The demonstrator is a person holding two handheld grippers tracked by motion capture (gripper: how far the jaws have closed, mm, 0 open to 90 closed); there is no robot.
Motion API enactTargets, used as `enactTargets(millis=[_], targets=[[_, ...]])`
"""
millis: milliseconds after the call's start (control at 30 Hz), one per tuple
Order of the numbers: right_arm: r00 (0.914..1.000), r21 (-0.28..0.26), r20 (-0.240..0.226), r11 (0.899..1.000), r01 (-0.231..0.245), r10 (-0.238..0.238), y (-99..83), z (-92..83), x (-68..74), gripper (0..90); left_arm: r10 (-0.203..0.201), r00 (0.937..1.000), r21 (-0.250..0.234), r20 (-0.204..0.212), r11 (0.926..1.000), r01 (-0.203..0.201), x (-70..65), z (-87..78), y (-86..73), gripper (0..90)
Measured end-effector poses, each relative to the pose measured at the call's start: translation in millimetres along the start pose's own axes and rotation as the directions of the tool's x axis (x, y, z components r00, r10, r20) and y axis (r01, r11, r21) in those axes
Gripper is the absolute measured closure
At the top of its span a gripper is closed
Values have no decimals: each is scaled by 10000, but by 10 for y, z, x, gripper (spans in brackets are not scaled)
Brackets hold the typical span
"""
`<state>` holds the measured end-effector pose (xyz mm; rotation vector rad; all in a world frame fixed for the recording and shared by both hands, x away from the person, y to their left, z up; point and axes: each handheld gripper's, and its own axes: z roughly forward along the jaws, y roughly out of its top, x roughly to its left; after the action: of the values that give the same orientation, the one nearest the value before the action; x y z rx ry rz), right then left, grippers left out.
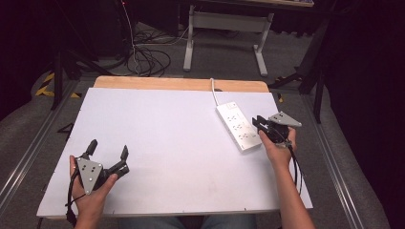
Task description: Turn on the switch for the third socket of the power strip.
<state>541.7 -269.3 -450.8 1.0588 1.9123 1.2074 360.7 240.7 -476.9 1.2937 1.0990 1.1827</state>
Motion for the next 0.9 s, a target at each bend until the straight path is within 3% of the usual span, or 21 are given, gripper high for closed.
enactTargets(millis=[200,900], targets=[[10000,-546,-36,9985,-57,55,32,-49,12,695,-15,10000,-7,0,10000,15,2,1,0,91],[9999,-1425,-98,9897,-135,123,120,-250,37,631,2,10000,-16,-4,10000,-2,4,3,2,91]])
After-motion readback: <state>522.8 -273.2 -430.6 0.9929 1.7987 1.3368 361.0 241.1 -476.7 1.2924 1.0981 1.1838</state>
